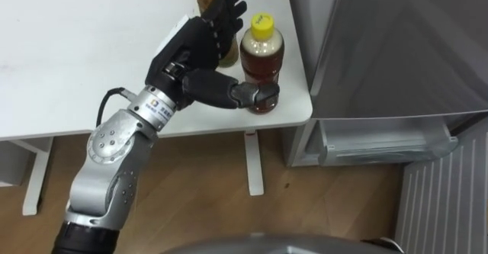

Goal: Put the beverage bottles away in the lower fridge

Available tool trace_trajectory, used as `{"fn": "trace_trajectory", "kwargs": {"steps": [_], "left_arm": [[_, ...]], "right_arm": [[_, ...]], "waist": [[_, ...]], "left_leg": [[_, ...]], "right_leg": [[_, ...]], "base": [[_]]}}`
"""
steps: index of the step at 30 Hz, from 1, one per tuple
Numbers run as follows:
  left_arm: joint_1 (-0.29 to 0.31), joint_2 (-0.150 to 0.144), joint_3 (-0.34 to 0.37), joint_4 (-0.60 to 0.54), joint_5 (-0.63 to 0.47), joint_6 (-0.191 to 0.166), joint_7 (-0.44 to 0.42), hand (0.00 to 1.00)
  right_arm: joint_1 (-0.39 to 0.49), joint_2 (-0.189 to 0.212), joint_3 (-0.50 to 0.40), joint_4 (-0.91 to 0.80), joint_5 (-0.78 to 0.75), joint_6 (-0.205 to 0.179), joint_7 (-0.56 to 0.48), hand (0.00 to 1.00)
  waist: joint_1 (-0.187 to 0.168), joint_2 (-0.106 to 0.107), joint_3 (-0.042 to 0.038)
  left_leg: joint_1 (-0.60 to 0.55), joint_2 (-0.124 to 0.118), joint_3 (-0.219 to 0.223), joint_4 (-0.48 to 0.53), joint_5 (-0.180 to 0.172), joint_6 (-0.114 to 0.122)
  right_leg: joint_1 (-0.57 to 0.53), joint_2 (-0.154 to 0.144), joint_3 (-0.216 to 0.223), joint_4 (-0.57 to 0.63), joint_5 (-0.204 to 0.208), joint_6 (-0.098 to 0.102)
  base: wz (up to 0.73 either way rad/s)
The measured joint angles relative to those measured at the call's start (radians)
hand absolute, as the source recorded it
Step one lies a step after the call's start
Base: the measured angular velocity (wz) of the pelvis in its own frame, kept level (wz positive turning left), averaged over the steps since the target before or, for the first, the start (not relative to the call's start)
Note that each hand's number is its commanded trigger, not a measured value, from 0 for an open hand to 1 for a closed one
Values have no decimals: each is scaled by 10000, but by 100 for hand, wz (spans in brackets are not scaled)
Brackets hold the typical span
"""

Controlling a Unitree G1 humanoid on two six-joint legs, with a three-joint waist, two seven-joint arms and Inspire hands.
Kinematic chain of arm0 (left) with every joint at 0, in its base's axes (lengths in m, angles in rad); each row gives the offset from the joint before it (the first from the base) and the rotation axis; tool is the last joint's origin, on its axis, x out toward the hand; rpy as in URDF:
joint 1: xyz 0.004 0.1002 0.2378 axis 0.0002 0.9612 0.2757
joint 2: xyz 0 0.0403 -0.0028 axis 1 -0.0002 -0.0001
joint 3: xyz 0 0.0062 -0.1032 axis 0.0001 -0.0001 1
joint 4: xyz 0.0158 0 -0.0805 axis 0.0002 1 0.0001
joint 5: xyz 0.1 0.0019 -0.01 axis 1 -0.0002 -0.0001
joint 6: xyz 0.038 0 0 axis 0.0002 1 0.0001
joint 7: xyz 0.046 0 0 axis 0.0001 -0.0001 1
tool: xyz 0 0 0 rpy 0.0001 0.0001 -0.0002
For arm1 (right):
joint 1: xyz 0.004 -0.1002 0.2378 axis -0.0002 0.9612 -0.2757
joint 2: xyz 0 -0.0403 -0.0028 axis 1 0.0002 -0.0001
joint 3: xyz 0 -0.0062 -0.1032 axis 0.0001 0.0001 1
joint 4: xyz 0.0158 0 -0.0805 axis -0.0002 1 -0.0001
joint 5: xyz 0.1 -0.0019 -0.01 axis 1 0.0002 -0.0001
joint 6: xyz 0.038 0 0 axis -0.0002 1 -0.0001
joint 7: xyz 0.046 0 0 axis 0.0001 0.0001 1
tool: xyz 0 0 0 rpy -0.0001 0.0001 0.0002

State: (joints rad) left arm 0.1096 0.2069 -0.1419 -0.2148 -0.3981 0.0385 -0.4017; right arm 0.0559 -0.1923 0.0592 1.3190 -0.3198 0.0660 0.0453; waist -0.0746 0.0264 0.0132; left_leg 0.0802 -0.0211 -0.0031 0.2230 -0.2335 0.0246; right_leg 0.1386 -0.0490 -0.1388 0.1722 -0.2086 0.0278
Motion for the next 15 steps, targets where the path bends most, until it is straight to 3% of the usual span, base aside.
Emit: {"fn": "trace_trajectory", "kwargs": {"steps": [15], "left_arm": [[0, -19, 0, 0, 1, 0, 66, 0]], "right_arm": [[-6, 0, 4, -3, 5, 0, -12, 0]], "waist": [[8, 25, -25]], "left_leg": [[15, 1, 3, -1, 0, 0]], "right_leg": [[-2, 1, 2, -1, 3, -4]], "base": [[0]]}}
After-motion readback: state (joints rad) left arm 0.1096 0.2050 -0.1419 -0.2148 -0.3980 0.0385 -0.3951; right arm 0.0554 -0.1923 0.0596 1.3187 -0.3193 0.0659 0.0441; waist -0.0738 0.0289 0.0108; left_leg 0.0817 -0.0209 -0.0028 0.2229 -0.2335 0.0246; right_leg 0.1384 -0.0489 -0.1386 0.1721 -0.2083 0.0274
